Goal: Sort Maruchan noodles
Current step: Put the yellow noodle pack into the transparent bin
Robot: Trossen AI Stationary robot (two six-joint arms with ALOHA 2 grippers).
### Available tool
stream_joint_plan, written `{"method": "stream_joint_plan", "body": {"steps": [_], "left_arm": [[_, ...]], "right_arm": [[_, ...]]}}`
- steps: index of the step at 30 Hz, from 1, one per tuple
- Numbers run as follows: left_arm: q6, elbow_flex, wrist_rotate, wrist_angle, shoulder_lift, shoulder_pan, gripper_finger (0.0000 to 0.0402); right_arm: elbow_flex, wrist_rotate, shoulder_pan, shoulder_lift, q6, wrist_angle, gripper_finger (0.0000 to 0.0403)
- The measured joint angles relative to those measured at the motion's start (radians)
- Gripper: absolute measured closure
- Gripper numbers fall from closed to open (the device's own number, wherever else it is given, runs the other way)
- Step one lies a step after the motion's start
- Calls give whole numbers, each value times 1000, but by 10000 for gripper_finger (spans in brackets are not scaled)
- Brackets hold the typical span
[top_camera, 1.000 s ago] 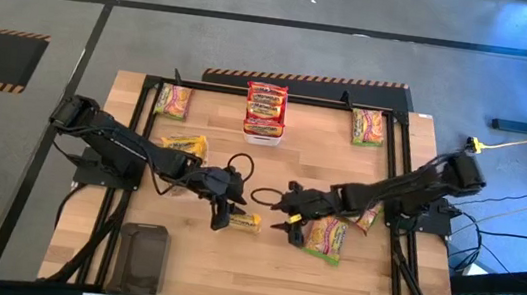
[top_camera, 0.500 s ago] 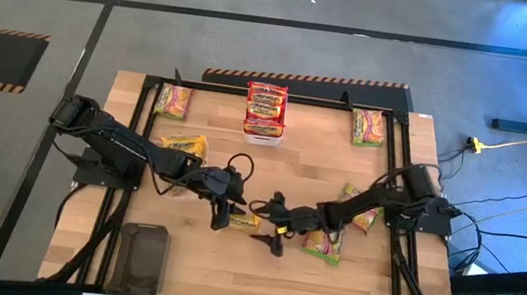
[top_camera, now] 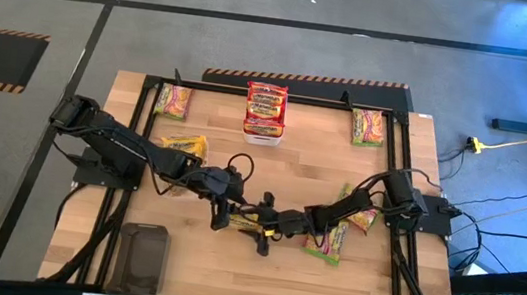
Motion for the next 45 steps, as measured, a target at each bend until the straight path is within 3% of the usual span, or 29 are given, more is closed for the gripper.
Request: {"method": "stream_joint_plan", "body": {"steps": [6,8,16,22,31,40,45], "left_arm": [[0,0,0,0,0,0,269],[0,0,0,-1,-4,0,269],[3,12,26,11,-32,0,265],[55,25,58,6,-29,6,226],[50,24,85,10,-3,7,172],[42,24,59,17,34,2,174],[31,24,64,12,34,1,225]], "right_arm": [[0,0,-1,0,-21,1,296],[0,-1,-1,-1,-45,0,318],[-1,-32,0,-136,-84,-233,318],[-1,-32,0,-268,-98,-438,311],[0,-46,-1,-330,-85,-476,309],[18,-53,-8,-330,-83,-487,312],[20,-53,-8,-330,-78,-484,302]]}}
